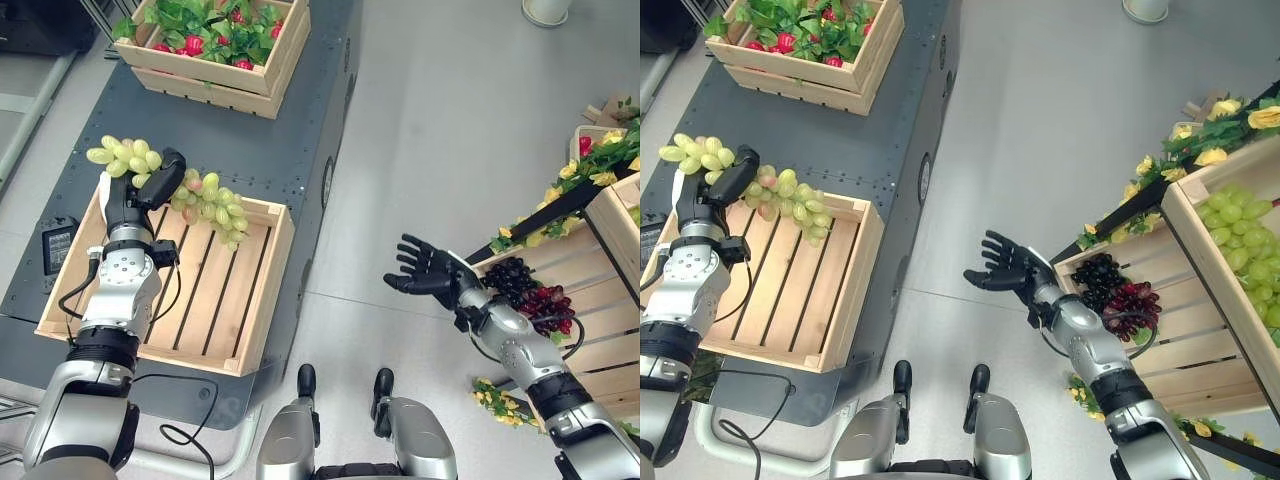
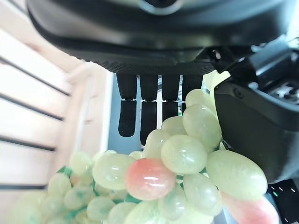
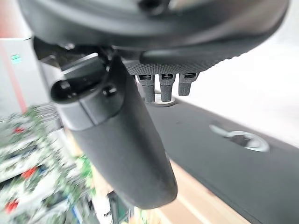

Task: Pick up the fruits from the basket on one side to the basket on the other side

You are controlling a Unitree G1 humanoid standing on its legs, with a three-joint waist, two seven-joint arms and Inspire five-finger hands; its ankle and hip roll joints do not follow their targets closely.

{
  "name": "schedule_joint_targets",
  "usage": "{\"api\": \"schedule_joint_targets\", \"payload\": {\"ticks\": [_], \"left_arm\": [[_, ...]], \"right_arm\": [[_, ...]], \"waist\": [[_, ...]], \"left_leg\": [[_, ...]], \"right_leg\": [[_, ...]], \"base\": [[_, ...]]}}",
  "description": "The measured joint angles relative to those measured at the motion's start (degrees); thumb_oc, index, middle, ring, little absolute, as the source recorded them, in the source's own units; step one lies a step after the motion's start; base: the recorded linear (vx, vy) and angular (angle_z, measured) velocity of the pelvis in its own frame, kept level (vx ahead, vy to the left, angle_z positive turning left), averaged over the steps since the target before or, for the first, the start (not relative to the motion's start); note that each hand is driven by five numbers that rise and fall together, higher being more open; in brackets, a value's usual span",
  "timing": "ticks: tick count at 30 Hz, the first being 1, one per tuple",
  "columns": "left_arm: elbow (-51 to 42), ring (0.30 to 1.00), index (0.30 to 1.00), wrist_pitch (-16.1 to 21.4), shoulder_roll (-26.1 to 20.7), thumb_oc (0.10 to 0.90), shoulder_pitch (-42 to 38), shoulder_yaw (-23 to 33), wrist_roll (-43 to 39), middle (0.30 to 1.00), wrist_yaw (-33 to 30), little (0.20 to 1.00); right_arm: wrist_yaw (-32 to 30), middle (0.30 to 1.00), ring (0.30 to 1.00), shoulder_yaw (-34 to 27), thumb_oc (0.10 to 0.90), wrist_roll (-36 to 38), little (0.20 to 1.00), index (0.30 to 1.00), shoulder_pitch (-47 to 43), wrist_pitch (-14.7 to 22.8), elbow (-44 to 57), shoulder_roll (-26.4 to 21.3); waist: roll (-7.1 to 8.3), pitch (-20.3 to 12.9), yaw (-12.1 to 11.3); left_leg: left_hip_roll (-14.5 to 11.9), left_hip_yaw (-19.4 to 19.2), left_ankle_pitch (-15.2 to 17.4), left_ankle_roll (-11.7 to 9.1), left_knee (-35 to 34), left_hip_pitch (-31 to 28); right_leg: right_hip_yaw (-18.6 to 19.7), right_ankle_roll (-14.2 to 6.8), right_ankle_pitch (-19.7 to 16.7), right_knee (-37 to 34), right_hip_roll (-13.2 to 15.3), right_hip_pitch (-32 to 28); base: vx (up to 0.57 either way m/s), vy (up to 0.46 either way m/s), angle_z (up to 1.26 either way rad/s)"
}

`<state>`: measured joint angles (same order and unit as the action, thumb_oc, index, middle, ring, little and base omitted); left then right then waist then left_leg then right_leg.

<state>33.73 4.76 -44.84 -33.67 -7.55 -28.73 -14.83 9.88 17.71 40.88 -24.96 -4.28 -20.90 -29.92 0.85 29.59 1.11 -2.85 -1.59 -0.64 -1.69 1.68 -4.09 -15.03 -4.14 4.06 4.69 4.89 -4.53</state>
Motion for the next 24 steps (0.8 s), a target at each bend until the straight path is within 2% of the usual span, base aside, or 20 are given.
{"api": "schedule_joint_targets", "payload": {"ticks": [3,8,12,18,24], "left_arm": [[-0.32,0.3,0.3,0.96,-0.25,0.4,-1.12,-1.47,-0.01,0.3,1.27,0.3],[-1.28,0.3,0.3,1.24,-0.85,0.4,-8.58,-7.17,-0.19,0.3,3.82,0.3],[-3.97,0.3,0.3,1.35,-0.81,0.4,-14.21,-10.29,-0.17,0.3,5.79,0.3],[-4.93,0.3,0.3,1.34,-0.78,0.4,-19.3,-13.75,0.0,0.3,7.62,0.3],[-6.42,0.3,0.3,0.68,-0.79,0.4,-24.54,-18.75,0.02,0.3,10.4,0.3]], "right_arm": [[-0.64,0.9,0.9,1.17,0.8,0.3,0.9,0.9,-3.03,1.49,1.1,1.5],[-3.56,0.9,0.9,4.79,0.8,0.52,0.9,0.9,-9.16,2.41,0.88,4.81],[-5.12,0.9,0.9,7.17,0.8,0.53,0.9,0.9,-13.42,2.43,0.87,5.81],[-7.09,0.9,0.9,7.76,0.8,0.76,0.9,0.9,-18.61,2.4,0.94,6.33],[-7.39,0.9,0.9,8.3,0.8,5.13,0.9,0.9,-23.81,2.31,0.69,6.37]], "waist": [[-0.76,-2.0,-0.33],[-1.74,-5.14,-1.29],[-2.04,-5.36,-2.22],[-2.07,-5.38,-2.23],[-2.07,-5.38,-2.25]], "left_leg": [[-0.08,0.3,-0.44,0.01,-1.45,-0.46],[0.14,1.44,-2.75,0.08,-5.83,-1.53],[0.63,1.46,-3.17,0.38,-6.37,-1.51],[0.76,1.45,-3.24,0.5,-6.45,-1.51],[0.76,1.41,-3.25,0.51,-6.46,-1.71]], "right_leg": [[-0.06,-0.15,-1.1,-2.9,-0.45,-1.33],[-1.08,-0.35,-3.41,-8.27,-1.02,-3.55],[-1.13,-0.57,-4.41,-9.74,-0.75,-3.94],[-1.17,-0.64,-4.47,-9.74,-0.63,-3.92],[-1.19,-0.51,-4.57,-9.73,-0.63,-4.09]], "base": [[0.02,-0.074,0.09],[0.01,-0.07,0.17],[-0.01,-0.058,0.01],[0.01,-0.043,0.0],[0.0,0.0,0.0]]}}
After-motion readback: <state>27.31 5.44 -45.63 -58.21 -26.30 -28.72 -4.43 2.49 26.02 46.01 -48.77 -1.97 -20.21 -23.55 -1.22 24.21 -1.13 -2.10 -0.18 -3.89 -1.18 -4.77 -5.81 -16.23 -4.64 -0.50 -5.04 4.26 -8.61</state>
